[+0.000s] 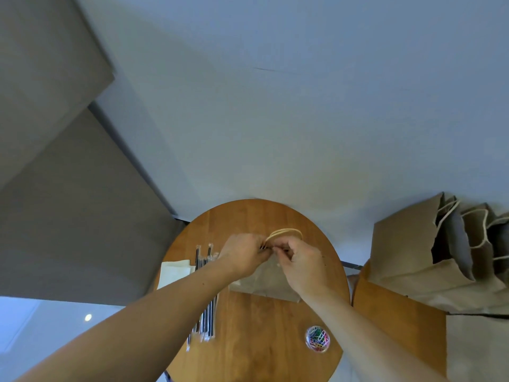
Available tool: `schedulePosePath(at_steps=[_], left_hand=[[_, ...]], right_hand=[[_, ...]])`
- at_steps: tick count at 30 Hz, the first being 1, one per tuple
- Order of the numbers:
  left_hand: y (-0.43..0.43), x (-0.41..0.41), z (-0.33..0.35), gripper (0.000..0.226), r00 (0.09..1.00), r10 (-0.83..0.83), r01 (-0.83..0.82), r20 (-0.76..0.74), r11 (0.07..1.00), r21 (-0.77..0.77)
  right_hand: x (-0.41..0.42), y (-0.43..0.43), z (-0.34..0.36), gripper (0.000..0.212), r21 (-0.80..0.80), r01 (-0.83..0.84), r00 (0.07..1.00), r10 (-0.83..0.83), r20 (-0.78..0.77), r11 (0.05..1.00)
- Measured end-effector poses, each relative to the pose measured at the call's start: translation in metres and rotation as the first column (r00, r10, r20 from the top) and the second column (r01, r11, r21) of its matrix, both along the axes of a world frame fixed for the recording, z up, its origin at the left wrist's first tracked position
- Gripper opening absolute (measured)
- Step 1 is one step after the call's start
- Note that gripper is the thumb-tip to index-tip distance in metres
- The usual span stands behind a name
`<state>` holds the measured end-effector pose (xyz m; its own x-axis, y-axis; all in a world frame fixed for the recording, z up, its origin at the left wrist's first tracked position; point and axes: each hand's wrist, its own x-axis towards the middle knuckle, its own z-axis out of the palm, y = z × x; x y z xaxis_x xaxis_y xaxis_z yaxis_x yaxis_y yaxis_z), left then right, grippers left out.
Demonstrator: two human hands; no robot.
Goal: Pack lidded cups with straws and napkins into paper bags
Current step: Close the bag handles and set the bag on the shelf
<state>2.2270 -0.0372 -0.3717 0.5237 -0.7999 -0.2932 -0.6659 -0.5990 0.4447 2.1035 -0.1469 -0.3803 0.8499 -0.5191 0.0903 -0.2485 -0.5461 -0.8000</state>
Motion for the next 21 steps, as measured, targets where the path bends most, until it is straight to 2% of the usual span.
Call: schedulePosePath(at_steps=[4,8,15,17,21], left_hand=[[0.0,0.001,-0.001,0.022,1.0,-0.019,0.019,-0.002,1.0,0.012],[0.0,0.002,0.0,0.043,0.999,-0.024,0.024,0.029,1.0,0.0],[-0.001,0.003,0.004,0.051,0.996,-0.065,0.07,0.064,0.994,-0.086],[0.001,0.003,0.003,0.049,0.995,-0.067,0.074,0.069,0.991,-0.109],[0.002,0.003,-0.002,0.027,0.997,-0.061,0.065,0.036,0.991,-0.12]], right_hand=[[0.002,-0.005,-0.001,0.019,-0.055,-0.017,0.998,0.013,-0.059,0.998],[0.006,-0.01,0.0,0.015,-0.09,-0.065,0.989,0.052,-0.138,0.994],[0.011,-0.02,0.006,0.015,-0.341,-0.261,0.958,0.198,-0.207,0.903],[0.009,-0.022,0.006,0.018,-0.365,-0.302,0.945,0.225,-0.237,0.881],[0.009,-0.026,0.005,0.025,-0.41,-0.397,0.894,0.245,-0.376,0.821]])
